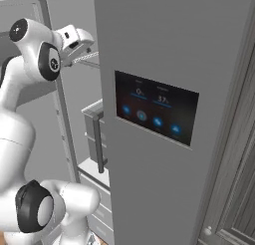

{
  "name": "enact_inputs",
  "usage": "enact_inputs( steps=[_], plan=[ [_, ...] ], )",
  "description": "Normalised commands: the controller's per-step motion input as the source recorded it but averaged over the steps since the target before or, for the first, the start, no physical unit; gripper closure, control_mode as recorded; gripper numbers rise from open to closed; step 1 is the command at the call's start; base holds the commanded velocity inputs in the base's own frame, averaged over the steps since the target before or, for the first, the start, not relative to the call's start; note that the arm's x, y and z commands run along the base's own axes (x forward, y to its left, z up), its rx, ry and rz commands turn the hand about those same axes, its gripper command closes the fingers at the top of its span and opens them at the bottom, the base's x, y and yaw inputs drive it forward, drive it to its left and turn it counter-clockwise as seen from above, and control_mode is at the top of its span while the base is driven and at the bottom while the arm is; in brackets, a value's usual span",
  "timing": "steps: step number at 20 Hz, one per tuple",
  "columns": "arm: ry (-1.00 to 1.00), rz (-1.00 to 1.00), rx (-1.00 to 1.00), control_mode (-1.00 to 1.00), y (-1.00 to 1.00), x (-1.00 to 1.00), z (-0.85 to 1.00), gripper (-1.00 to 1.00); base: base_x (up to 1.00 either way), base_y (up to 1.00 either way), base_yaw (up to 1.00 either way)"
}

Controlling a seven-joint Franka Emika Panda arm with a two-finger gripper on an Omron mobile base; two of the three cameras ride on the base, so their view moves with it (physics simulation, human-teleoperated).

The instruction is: Take the garlic and potato from the highest rack and move them to the second highest rack where the chicken drumstick and peach are located, to maximize freezer space. Close the freezer door after rearranging.

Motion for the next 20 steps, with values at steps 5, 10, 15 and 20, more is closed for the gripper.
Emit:
enact_inputs(
  steps=[5, 10, 15, 20],
  plan=[
    [-0.01, 0.0, -0.19, -1.0, -0.22, 0.52, 0.02, -1.0, 0.0, 0.0, 0.0],
    [0.0, 0.0, 0.0, -1.0, -0.21, 0.65, 0.0, -1.0, 0.0, 0.0, 0.0],
    [0.1, 0.01, 0.0, -1.0, 0.0, 0.75, 0.0, -1.0, 0.0, 0.0, 0.0],
    [0.16, 0.04, 0.0, -1.0, 0.02, 0.6, 0.0, -1.0, 0.0, 0.0, 0.0]
  ],
)
